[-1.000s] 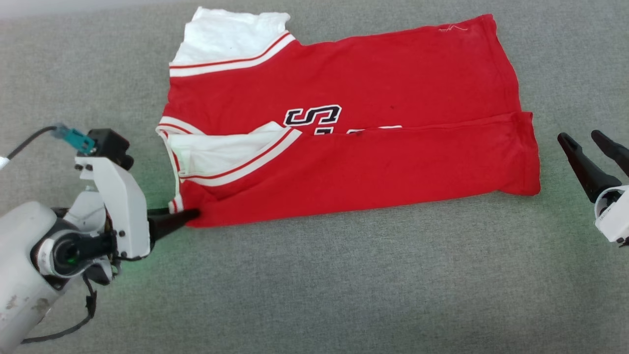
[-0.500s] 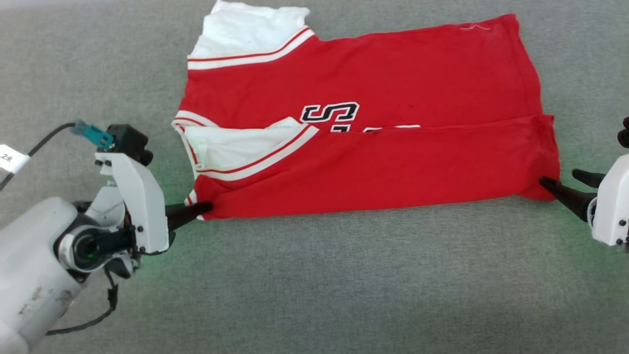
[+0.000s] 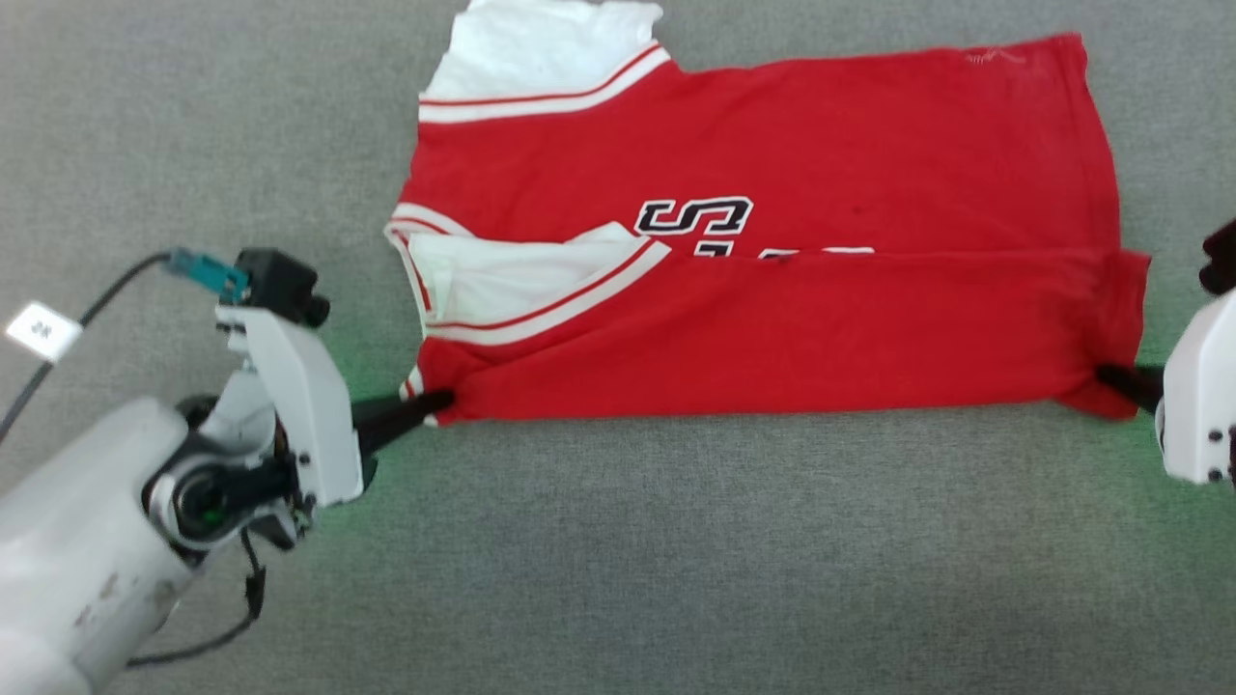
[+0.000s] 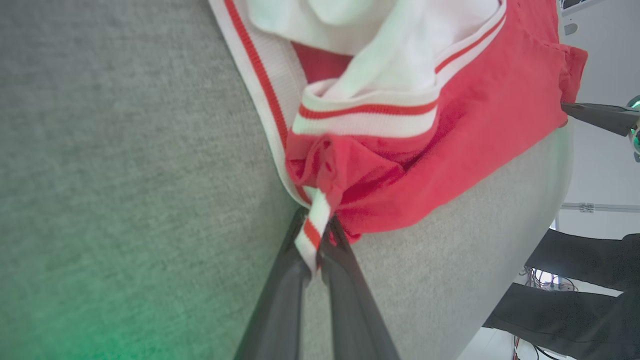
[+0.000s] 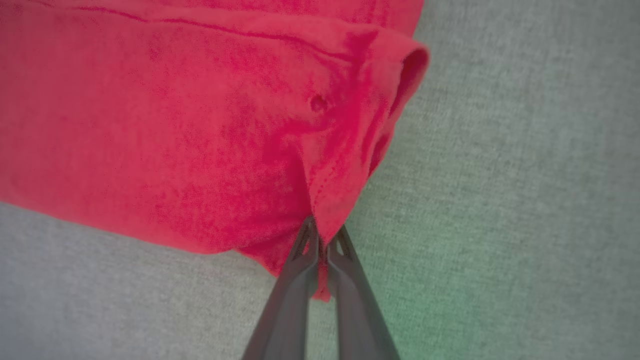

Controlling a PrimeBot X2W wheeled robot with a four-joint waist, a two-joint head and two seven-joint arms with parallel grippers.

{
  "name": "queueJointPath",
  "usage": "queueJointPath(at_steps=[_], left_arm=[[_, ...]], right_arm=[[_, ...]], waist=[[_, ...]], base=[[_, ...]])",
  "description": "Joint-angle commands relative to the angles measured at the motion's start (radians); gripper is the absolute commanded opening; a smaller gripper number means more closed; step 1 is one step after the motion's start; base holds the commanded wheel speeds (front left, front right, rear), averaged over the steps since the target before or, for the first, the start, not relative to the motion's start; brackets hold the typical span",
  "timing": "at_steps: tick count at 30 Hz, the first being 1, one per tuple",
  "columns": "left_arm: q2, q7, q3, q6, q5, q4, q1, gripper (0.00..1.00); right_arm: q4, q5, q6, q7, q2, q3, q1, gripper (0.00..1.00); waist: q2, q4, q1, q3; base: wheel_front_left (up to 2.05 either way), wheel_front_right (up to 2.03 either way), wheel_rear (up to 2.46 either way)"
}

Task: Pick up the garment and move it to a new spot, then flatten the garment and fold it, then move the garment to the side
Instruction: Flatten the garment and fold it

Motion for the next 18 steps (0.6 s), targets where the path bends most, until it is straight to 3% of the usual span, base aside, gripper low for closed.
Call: queueJointPath(at_steps=[1, 9, 15, 16, 17, 18], left_arm=[[0.012, -0.002, -0.014, -0.002, -0.001, -0.004, 0.048, 0.0], [0.126, -0.055, 0.004, -0.006, -0.021, -0.155, 0.138, 0.0], [0.204, -0.097, -0.004, 0.029, -0.012, -0.306, 0.217, 0.0], [0.211, -0.108, -0.003, 0.037, -0.006, -0.323, 0.222, 0.15], [0.216, -0.121, 0.0, 0.043, 0.0, -0.337, 0.226, 0.59], [0.218, -0.136, 0.004, 0.049, 0.004, -0.345, 0.233, 1.0]], right_arm=[[-0.01, 0.018, -0.002, 0.014, -0.006, -0.002, 0.04, 0.0], [-0.136, 0.068, -0.002, 0.048, -0.059, -0.051, 0.157, 0.0], [-0.244, 0.079, -0.002, 0.082, -0.09, -0.118, 0.281, 0.0], [-0.264, 0.071, -0.002, 0.074, -0.09, -0.134, 0.296, 0.36], [-0.282, 0.062, -0.002, 0.064, -0.087, -0.148, 0.31, 0.93], [-0.295, 0.058, -0.002, 0.054, -0.079, -0.164, 0.327, 1.0]], waist=[[-0.0001, 0.0, 0.0, -0.02], [-0.0001, 0.0, 0.0, -0.056], [-0.0001, 0.01, 0.0, -0.062], [-0.0001, 0.012, 0.0, -0.061], [-0.0001, 0.014, 0.0, -0.061], [-0.0001, 0.015, 0.0, -0.062]], base=[[0.0, 0.0, 0.0], [0.0, 0.0, 0.0], [0.0, 0.0, 0.0], [0.0, 0.0, 0.0], [0.0, 0.0, 0.0], [0.0, 0.0, 0.0]])
